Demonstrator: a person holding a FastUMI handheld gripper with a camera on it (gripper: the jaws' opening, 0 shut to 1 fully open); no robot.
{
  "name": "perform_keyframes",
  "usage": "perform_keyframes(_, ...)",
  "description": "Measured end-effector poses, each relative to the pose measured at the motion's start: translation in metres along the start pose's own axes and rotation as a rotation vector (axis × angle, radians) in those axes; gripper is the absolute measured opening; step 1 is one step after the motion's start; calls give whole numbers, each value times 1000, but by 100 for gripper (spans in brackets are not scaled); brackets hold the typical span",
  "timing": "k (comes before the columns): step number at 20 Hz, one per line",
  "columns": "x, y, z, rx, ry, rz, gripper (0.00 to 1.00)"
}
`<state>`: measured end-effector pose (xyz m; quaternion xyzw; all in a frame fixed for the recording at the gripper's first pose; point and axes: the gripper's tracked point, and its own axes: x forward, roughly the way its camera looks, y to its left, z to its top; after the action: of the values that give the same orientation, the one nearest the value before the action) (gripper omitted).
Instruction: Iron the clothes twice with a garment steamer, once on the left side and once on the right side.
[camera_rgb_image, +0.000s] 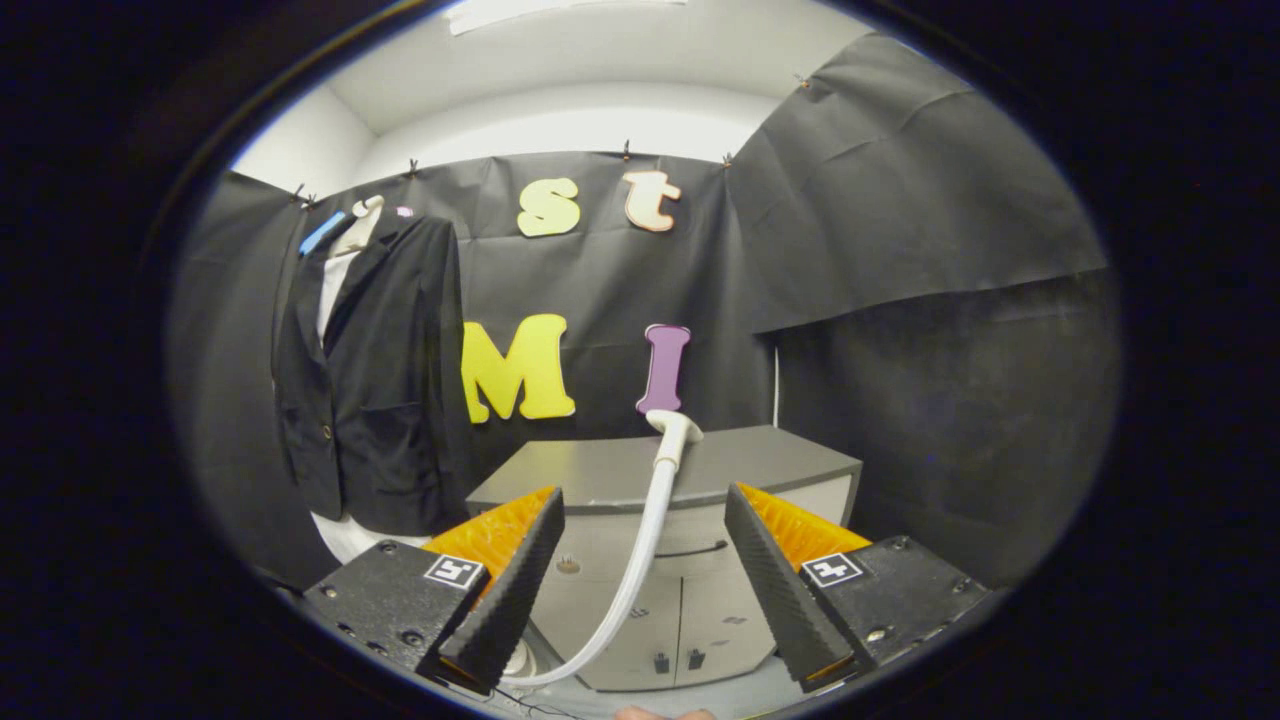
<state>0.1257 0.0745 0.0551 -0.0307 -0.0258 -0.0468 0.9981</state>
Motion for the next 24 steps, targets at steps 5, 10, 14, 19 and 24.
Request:
perform_keyframes(5, 64, -17, 16, 33, -3, 29, 100)
perform_keyframes(10, 123, -28, 22, 99, 51, 79, 100)
perform_keyframes(14, 172, -34, 7, 94, 182, 65, 100)
perform_keyframes(19, 225, -39, -4, 113, 333, 46, 100)
perform_keyframes(24, 265, -48, -15, 128, 434, 6, 96)
